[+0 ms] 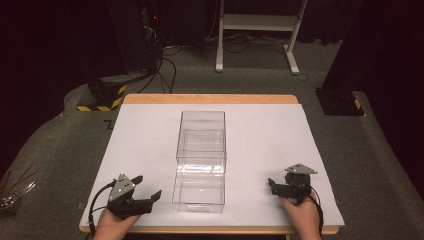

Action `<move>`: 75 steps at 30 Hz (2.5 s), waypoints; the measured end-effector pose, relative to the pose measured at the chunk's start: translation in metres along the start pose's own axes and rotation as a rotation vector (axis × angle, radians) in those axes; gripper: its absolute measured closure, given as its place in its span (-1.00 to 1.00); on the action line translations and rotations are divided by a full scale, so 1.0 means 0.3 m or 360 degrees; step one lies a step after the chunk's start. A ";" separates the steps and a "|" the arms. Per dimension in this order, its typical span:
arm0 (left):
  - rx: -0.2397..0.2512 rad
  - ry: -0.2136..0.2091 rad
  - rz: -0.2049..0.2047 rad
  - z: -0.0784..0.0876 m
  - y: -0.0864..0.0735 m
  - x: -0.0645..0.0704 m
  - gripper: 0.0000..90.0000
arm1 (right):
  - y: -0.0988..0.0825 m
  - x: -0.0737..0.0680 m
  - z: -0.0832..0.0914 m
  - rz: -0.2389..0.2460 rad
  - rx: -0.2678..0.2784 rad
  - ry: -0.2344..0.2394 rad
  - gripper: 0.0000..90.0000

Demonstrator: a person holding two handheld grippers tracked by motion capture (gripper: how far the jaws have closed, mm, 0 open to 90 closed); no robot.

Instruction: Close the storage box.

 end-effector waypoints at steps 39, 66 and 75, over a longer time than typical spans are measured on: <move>0.0040 -0.0264 -0.0108 -0.031 0.002 0.180 -0.68 | 0.000 0.000 0.000 0.0003 0.0002 -0.0002 -0.76; 0.0039 -0.0252 -0.0120 -0.103 0.021 0.212 -0.32 | 0.000 0.000 0.000 0.0003 0.0002 -0.0002 -0.76; 0.0054 -0.0206 -0.0093 -0.123 0.037 0.195 -0.29 | 0.000 0.000 0.000 0.0003 0.0002 -0.0001 -0.76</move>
Point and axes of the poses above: each handheld gripper's, and its own axes: z roughly backward along the jaws, y roughly out of its top, x roughly to its right, the point moved 2 cm from there along -z, roughly forward along the jaws, and after that the axes turned 7 degrees about -x, right-handed, at the moved point
